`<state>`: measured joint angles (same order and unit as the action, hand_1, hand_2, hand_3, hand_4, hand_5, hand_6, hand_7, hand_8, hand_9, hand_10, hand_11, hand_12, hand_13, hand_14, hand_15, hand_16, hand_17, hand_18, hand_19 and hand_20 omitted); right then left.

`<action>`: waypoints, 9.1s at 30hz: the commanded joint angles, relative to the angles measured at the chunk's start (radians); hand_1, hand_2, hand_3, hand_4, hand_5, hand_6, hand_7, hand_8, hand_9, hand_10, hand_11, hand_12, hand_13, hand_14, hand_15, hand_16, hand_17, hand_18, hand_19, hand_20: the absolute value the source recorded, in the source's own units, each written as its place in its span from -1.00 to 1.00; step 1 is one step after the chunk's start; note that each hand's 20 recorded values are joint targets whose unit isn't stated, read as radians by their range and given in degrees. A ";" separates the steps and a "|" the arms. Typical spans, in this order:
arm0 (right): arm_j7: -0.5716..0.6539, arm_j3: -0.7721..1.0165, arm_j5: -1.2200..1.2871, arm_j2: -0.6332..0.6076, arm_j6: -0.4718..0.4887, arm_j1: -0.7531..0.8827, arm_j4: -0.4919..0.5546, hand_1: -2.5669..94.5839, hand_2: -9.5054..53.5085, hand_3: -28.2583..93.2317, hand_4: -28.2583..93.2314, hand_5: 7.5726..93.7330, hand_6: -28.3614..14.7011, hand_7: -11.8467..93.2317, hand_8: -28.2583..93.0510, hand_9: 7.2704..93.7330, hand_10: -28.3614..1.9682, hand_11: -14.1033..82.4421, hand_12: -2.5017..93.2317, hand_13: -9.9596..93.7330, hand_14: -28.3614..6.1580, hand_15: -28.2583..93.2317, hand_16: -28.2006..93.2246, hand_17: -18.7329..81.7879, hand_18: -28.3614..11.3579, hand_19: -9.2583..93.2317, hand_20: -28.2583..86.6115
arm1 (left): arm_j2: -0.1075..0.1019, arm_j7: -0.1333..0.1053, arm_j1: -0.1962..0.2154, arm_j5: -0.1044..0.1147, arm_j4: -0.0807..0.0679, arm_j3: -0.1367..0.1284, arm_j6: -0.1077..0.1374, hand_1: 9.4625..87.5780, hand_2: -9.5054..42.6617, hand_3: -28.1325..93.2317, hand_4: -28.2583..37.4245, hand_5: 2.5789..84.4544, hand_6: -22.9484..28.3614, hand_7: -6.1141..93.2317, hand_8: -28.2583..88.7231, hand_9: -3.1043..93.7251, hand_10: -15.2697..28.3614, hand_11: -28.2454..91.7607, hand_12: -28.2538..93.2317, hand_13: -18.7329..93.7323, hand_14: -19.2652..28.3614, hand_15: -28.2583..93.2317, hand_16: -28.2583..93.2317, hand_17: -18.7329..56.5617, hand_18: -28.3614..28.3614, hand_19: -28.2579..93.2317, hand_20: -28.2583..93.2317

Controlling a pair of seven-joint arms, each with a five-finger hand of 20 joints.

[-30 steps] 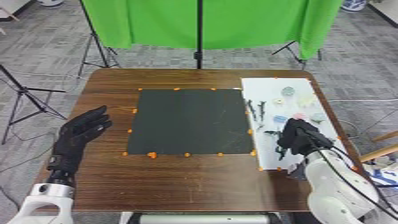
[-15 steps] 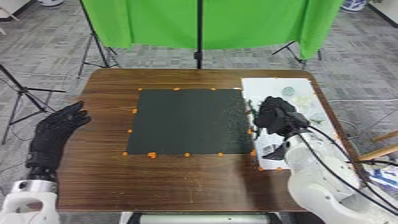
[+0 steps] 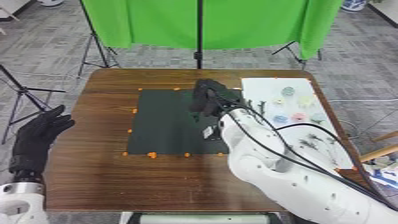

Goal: Arrange flowers

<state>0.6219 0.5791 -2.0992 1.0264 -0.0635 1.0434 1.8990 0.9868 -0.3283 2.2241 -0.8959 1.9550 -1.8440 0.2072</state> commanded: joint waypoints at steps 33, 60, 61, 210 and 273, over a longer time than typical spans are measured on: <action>-0.019 -0.172 0.127 0.285 -0.149 -0.010 -0.270 0.16 -1.00 0.44 -0.60 0.89 0.13 -0.38 -0.23 1.00 0.18 0.22 -0.30 1.00 0.54 0.68 0.24 0.80 -0.45 1.00 0.75 | -0.002 0.035 -0.053 -0.036 -0.040 0.116 -0.030 -0.64 -0.08 0.59 -1.00 0.10 0.07 -0.66 -0.63 0.03 0.34 -0.23 -0.36 0.04 0.58 -0.17 -0.53 -0.19 0.48 -0.34 -0.19; -0.015 -0.144 0.144 0.284 -0.138 0.000 -0.296 0.04 -1.00 0.42 -0.60 0.85 0.13 -0.46 -0.31 1.00 0.15 0.18 -0.32 1.00 0.57 0.65 0.17 0.81 -0.40 1.00 0.66 | 0.004 0.050 -0.058 -0.053 -0.041 0.117 -0.044 -0.66 -0.48 0.61 -0.92 0.08 0.09 -0.67 -0.62 0.01 0.34 -0.23 -0.35 0.02 0.59 -0.18 -0.52 -0.20 0.49 -0.34 -0.20; -0.016 -0.143 0.145 0.284 -0.135 0.000 -0.296 0.04 -1.00 0.42 -0.60 0.85 0.13 -0.46 -0.31 1.00 0.15 0.18 -0.31 1.00 0.56 0.65 0.17 0.81 -0.40 1.00 0.65 | 0.004 0.051 -0.058 -0.053 -0.040 0.117 -0.045 -0.66 -0.48 0.61 -0.92 0.08 0.09 -0.67 -0.62 0.01 0.34 -0.23 -0.35 0.02 0.59 -0.18 -0.52 -0.20 0.49 -0.34 -0.20; 0.092 0.155 0.061 0.184 0.022 0.252 -0.045 0.25 -1.00 0.34 -0.63 0.90 0.13 -0.37 -0.23 1.00 0.19 0.26 -0.39 1.00 0.61 0.68 0.03 0.87 -0.24 1.00 0.55 | 0.026 0.189 0.051 -0.125 0.030 0.005 -0.149 -0.58 -0.66 0.56 -0.74 0.05 0.12 -0.72 -0.61 -0.03 0.33 -0.25 -0.35 0.00 0.60 -0.20 -0.52 -0.23 0.51 -0.34 -0.21; 0.086 0.155 0.141 0.199 -0.016 0.271 -0.099 0.13 -1.00 0.34 -0.62 0.87 0.11 -0.41 -0.27 1.00 0.13 0.19 -0.44 1.00 0.58 0.62 -0.08 0.86 -0.11 1.00 0.38 | 0.033 0.243 0.041 -0.165 0.029 -0.011 -0.221 -0.57 -0.67 0.55 -0.73 0.04 0.14 -0.74 -0.61 -0.05 0.34 -0.26 -0.35 -0.01 0.60 -0.21 -0.51 -0.26 0.51 -0.34 -0.22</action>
<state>0.7117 0.7383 -1.9809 1.2145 -0.0627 1.3169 1.8016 1.0128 -0.1046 2.2596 -1.0535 1.9833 -1.8526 0.0042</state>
